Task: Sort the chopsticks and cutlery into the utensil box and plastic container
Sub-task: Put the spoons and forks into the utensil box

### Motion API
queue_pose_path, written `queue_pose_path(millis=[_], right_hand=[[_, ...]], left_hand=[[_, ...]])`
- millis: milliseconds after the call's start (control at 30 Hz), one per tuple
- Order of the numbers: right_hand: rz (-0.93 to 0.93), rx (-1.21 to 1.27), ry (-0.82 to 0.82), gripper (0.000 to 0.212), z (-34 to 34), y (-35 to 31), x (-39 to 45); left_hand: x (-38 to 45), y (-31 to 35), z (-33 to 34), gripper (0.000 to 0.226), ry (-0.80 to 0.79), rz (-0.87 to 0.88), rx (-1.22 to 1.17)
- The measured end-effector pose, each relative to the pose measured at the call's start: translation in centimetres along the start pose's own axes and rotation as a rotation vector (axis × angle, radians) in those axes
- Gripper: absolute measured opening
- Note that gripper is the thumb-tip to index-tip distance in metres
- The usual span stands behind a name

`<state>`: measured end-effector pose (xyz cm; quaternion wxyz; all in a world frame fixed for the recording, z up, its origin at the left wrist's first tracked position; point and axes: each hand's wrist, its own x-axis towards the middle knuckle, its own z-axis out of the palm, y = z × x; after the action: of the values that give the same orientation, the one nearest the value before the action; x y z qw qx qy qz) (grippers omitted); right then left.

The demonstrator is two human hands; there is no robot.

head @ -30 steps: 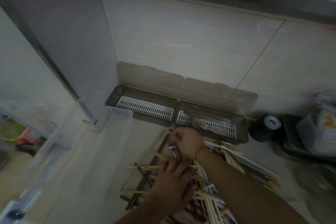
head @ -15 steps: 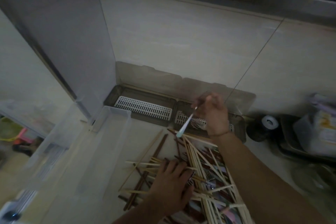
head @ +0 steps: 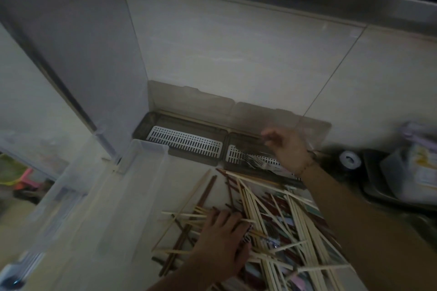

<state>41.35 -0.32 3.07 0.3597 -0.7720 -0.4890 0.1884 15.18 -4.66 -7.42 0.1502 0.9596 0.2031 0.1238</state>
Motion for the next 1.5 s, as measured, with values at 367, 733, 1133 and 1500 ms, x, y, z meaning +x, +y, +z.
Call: queue_pose_path(millis=[367, 733, 1133, 1500], right_hand=[[0.225, -0.131, -0.252, 0.033, 2.8, 4.6, -1.2], [-0.033, -0.15, 0.088, 0.017, 0.7, 3.3, -7.0], [-0.043, -0.563, -0.233, 0.013, 1.8, 7.4, -15.4], [0.081, -0.642, -0.3, 0.019, 1.8, 7.4, -16.9]], left_hand=[[0.0, 0.0, 0.0, 0.038, 0.006, -0.002, -0.013], [0.0, 0.3, -0.1, 0.039, -0.015, -0.032, 0.002], [0.2, 0.5, -0.4, 0.041, -0.057, -0.157, 0.062], [0.4, 0.2, -0.7, 0.048, -0.144, -0.067, 0.03]])
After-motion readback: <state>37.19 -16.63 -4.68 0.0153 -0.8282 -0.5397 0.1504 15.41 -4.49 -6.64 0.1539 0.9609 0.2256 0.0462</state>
